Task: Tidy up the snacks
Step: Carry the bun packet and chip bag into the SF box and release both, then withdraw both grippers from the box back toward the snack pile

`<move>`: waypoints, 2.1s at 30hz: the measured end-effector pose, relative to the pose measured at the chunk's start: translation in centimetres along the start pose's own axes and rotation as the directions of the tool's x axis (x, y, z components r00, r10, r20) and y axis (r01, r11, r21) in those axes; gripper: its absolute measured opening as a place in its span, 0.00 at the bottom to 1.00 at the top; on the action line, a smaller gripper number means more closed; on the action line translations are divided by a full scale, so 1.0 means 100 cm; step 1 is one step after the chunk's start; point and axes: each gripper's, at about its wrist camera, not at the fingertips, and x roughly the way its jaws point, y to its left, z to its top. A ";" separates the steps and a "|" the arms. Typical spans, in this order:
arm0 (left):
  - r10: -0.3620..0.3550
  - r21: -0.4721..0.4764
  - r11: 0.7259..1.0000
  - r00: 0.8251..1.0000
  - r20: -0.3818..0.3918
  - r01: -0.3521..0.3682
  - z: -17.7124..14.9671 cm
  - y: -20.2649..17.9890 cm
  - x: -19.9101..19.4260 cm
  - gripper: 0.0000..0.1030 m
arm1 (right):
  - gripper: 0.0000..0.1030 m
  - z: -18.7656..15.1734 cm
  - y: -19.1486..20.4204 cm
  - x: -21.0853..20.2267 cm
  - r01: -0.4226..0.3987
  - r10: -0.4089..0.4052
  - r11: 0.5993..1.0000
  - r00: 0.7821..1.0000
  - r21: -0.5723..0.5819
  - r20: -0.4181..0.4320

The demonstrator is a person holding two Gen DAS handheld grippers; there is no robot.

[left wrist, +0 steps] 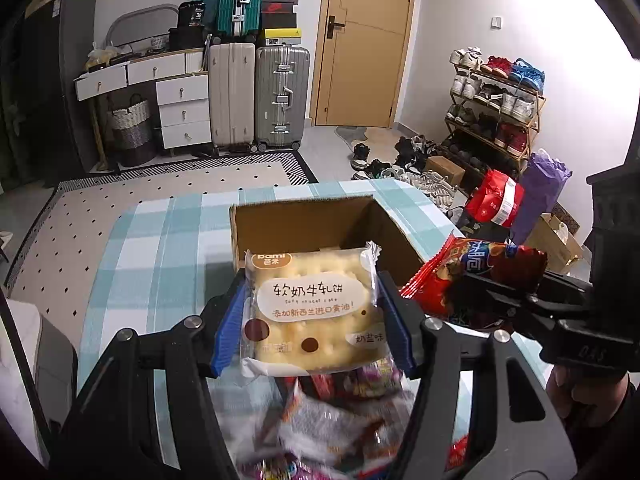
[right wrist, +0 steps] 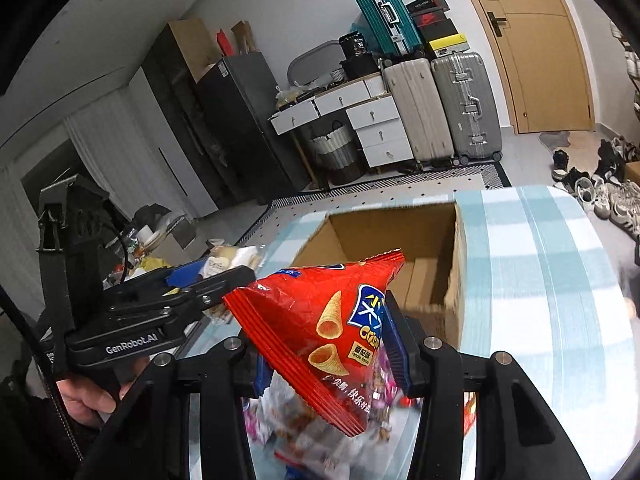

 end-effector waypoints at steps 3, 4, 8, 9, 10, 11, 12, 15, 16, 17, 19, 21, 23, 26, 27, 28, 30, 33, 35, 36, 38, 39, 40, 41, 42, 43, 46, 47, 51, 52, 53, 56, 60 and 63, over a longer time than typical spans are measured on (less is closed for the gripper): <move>0.005 -0.004 1.000 1.000 -0.009 -0.006 0.019 0.003 0.019 0.57 | 0.45 0.017 -0.007 0.014 -0.006 0.006 1.000 1.000 0.004 -0.004; 0.001 -0.005 1.000 1.000 -0.012 -0.001 0.027 0.004 0.026 0.57 | 0.45 0.023 -0.009 0.018 -0.004 0.004 1.000 1.000 0.003 -0.004; 0.006 0.012 1.000 1.000 -0.013 -0.006 0.049 0.005 0.052 0.57 | 0.45 0.040 -0.019 0.034 -0.001 0.001 1.000 1.000 0.003 -0.008; 0.001 0.013 1.000 1.000 -0.018 -0.001 0.053 0.006 0.059 0.57 | 0.45 0.043 -0.021 0.038 0.003 -0.003 1.000 1.000 0.003 -0.011; 0.000 0.015 1.000 1.000 -0.025 0.001 0.057 0.006 0.066 0.57 | 0.45 0.046 -0.024 0.043 0.006 -0.006 1.000 1.000 0.004 -0.017; -0.002 0.019 1.000 0.999 -0.034 0.002 0.061 0.006 0.074 0.57 | 0.45 0.048 -0.027 0.048 0.010 -0.010 1.000 1.000 0.005 -0.022; -0.004 0.020 1.000 0.999 -0.043 0.005 0.064 0.007 0.083 0.57 | 0.45 0.050 -0.030 0.052 0.015 -0.015 1.000 1.000 0.007 -0.026; -0.012 0.019 1.000 0.997 -0.077 0.014 0.068 0.010 0.108 0.57 | 0.45 0.054 -0.037 0.067 0.024 -0.024 1.000 0.999 0.007 -0.040; -0.009 0.019 1.000 0.996 -0.085 0.011 0.071 0.011 0.117 0.57 | 0.45 0.054 -0.040 0.071 0.031 -0.031 1.000 0.999 0.006 -0.045; -0.010 0.023 1.000 0.996 -0.089 0.012 0.067 0.011 0.121 0.57 | 0.45 0.054 -0.041 0.076 0.037 -0.037 0.999 0.998 0.007 -0.051; -0.016 0.028 0.999 0.995 -0.099 0.019 0.066 0.013 0.134 0.57 | 0.45 0.054 -0.046 0.084 0.044 -0.044 0.999 0.997 0.009 -0.060; -0.050 -0.002 0.999 0.993 -0.106 0.050 0.065 0.019 0.146 0.59 | 0.46 0.053 -0.051 0.092 0.064 -0.064 0.998 0.996 -0.002 -0.068; -0.057 -0.013 0.998 0.990 -0.126 0.056 0.060 0.023 0.156 0.72 | 0.54 0.054 -0.053 0.098 0.094 -0.095 0.996 0.993 -0.011 -0.069; -0.060 -0.047 0.997 0.990 -0.128 0.054 0.058 0.031 0.162 0.79 | 0.83 0.053 -0.057 0.102 0.141 -0.143 0.989 0.989 -0.032 -0.049; -0.050 -0.045 0.998 0.991 -0.125 0.045 0.058 0.032 0.161 0.79 | 0.84 0.053 -0.058 0.099 0.149 -0.150 0.988 0.988 -0.037 -0.033; -0.035 -0.037 0.999 0.992 -0.120 0.031 0.057 0.032 0.160 0.79 | 0.84 0.053 -0.058 0.095 0.143 -0.144 0.989 0.989 -0.042 -0.021; -0.032 -0.040 0.999 0.993 -0.117 0.028 0.055 0.031 0.154 0.79 | 0.84 0.054 -0.058 0.090 0.149 -0.149 0.988 0.989 -0.043 -0.011; -0.018 -0.038 0.999 0.995 -0.100 0.014 0.053 0.030 0.140 0.79 | 0.84 0.054 -0.054 0.078 0.152 -0.152 0.987 0.988 -0.045 0.006; -0.005 -0.033 0.999 0.997 -0.081 0.003 0.049 0.028 0.123 0.79 | 0.84 0.054 -0.050 0.070 0.157 -0.157 0.986 0.988 -0.047 0.014; 0.000 -0.033 0.999 0.997 -0.077 -0.002 0.048 0.028 0.118 0.79 | 0.84 0.054 -0.048 0.064 0.154 -0.153 0.987 0.988 -0.047 0.020; 0.008 -0.033 0.999 0.998 -0.070 -0.010 0.043 0.025 0.100 0.79 | 0.84 0.053 -0.041 0.054 0.153 -0.151 0.987 0.988 -0.049 0.032; 0.015 -0.030 0.999 0.998 -0.065 -0.017 0.042 0.024 0.094 0.80 | 0.84 0.052 -0.037 0.047 0.155 -0.153 0.987 0.987 -0.051 0.040; 0.021 -0.028 0.999 0.998 -0.060 -0.022 0.040 0.024 0.086 0.80 | 0.84 0.052 -0.033 0.042 0.155 -0.153 0.987 0.987 -0.053 0.043; 0.027 -0.024 0.999 0.998 -0.054 -0.028 0.038 0.022 0.078 0.80 | 0.84 0.051 -0.028 0.035 0.151 -0.149 0.987 0.988 -0.057 0.049; 0.030 -0.023 0.999 0.998 -0.050 -0.031 0.036 0.021 0.070 0.80 | 0.84 0.050 -0.025 0.030 0.149 -0.146 0.987 0.988 -0.060 0.052; 0.033 -0.021 0.999 0.998 -0.046 -0.034 0.035 0.019 0.063 0.81 | 0.85 0.049 -0.020 0.024 0.148 -0.145 0.987 0.988 -0.065 0.057; 0.051 -0.019 0.999 0.998 -0.028 -0.051 0.028 0.015 0.037 0.83 | 0.87 0.046 -0.007 0.007 0.145 -0.139 0.987 0.987 -0.076 0.075; 0.053 -0.018 0.998 0.998 -0.023 -0.053 0.026 0.012 0.029 0.83 | 0.87 0.045 -0.002 -0.001 0.144 -0.137 0.986 0.987 -0.080 0.083; 0.067 -0.013 0.998 0.998 -0.005 -0.067 0.015 0.005 -0.002 0.89 | 0.88 0.036 0.017 -0.026 0.144 -0.133 0.985 0.985 -0.100 0.106; 0.072 -0.013 0.997 0.997 0.001 -0.072 0.012 0.004 -0.010 0.93 | 0.89 0.033 0.021 -0.031 0.144 -0.132 0.984 0.985 -0.105 0.109; 0.078 -0.012 0.997 0.997 0.009 -0.077 0.009 0.002 -0.017 0.95 | 0.89 0.030 0.025 -0.036 0.142 -0.130 0.984 0.985 -0.108 0.113; 0.094 -0.009 0.996 0.995 0.031 -0.094 -0.001 -0.005 -0.039 0.99 | 0.92 0.020 0.036 -0.050 0.141 -0.127 0.983 0.985 -0.120 0.118; 0.100 -0.010 0.995 0.994 0.037 -0.100 -0.016 -0.012 -0.064 0.99 | 0.92 0.007 0.047 -0.067 0.139 -0.125 0.984 0.985 -0.115 0.122; 0.105 -0.012 0.994 0.994 0.043 -0.104 -0.026 -0.017 -0.082 0.99 | 0.93 -0.002 0.052 -0.079 0.139 -0.125 0.984 0.984 -0.113 0.124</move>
